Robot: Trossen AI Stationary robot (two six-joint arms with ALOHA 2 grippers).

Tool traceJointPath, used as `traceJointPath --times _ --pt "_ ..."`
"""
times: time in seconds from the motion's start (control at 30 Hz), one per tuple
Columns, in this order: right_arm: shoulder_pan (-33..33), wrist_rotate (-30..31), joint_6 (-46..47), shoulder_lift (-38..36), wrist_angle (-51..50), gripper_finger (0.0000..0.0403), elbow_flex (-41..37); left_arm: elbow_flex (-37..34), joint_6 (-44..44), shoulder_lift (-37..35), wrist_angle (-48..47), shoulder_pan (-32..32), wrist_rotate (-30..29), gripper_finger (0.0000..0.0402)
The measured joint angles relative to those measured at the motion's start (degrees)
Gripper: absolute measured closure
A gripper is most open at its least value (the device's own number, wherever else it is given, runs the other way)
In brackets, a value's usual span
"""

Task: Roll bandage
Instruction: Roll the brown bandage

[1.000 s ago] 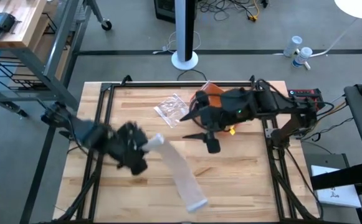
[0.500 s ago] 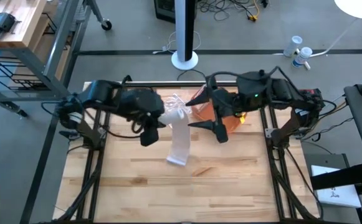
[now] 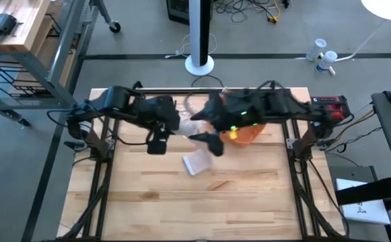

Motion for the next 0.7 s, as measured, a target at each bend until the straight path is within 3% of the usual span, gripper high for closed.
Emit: traceJointPath --times 0.23,0.57,0.7 --pt "0.14 4.97 2.62 3.01 0.57 0.0093 0.02 -0.43 2.33 -2.24 -0.02 0.00 -0.91 0.0325" --pt "0.15 5.00 2.68 3.52 3.04 0.0115 0.13 -0.67 2.52 -2.91 -0.01 0.02 -1.09 0.0325" --pt "0.13 5.03 4.12 3.52 3.00 0.0124 0.13 -0.82 2.97 -2.68 0.01 0.02 -4.73 0.0325"
